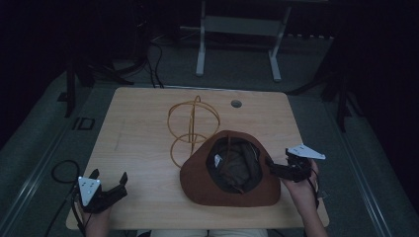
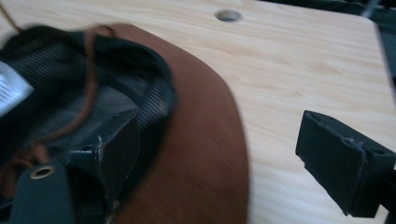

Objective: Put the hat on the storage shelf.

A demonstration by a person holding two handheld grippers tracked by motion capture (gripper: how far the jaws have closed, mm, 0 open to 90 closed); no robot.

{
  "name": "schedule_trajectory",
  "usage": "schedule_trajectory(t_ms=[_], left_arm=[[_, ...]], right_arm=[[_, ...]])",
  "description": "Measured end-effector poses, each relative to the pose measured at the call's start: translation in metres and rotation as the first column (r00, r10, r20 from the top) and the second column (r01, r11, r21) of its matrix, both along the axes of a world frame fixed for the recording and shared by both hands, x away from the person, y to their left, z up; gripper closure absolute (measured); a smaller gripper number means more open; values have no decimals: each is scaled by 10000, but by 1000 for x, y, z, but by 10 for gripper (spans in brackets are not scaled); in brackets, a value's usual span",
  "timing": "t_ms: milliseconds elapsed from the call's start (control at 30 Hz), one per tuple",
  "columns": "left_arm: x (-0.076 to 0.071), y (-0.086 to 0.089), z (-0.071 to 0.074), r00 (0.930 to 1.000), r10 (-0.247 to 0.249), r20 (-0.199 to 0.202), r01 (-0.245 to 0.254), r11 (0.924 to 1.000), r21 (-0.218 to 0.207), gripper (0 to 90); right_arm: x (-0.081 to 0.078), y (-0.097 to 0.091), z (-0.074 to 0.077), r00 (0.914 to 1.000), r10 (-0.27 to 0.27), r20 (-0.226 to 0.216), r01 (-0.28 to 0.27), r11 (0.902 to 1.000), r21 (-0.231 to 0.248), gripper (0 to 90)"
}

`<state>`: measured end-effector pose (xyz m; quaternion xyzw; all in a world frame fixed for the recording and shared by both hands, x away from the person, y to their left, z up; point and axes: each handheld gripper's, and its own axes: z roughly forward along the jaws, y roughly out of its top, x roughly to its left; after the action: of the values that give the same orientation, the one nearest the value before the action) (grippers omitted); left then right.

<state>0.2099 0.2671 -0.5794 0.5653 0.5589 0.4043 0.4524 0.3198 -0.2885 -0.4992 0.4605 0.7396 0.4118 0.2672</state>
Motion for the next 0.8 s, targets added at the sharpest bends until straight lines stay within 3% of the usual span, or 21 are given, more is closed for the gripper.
schedule_trajectory(t_ms=[200,400,500,567,600,800], left_arm=[[0,-1,1,9999,-132,-95,133,9998,136,61],[0,-3,1,9995,-259,-206,265,9993,259,60],[0,-4,1,9993,-286,-237,292,9993,254,61],[0,-4,1,9993,-291,-253,297,9993,234,61],[0,-4,1,9992,-296,-286,302,9993,202,60],[1,-5,1,9969,-749,-226,749,9972,-18,61]], right_arm=[[17,31,5,9951,927,-331,-919,9955,230,185],[43,55,0,9945,719,-760,-749,9965,-371,185],[54,64,-6,9912,761,-1086,-863,9920,-923,185],[58,67,-8,9884,809,-1285,-956,9890,-1125,185],[65,71,-12,9849,793,-1536,-1024,9836,-1488,205],[77,77,-22,9731,724,-2185,-1145,9757,-1867,201]])
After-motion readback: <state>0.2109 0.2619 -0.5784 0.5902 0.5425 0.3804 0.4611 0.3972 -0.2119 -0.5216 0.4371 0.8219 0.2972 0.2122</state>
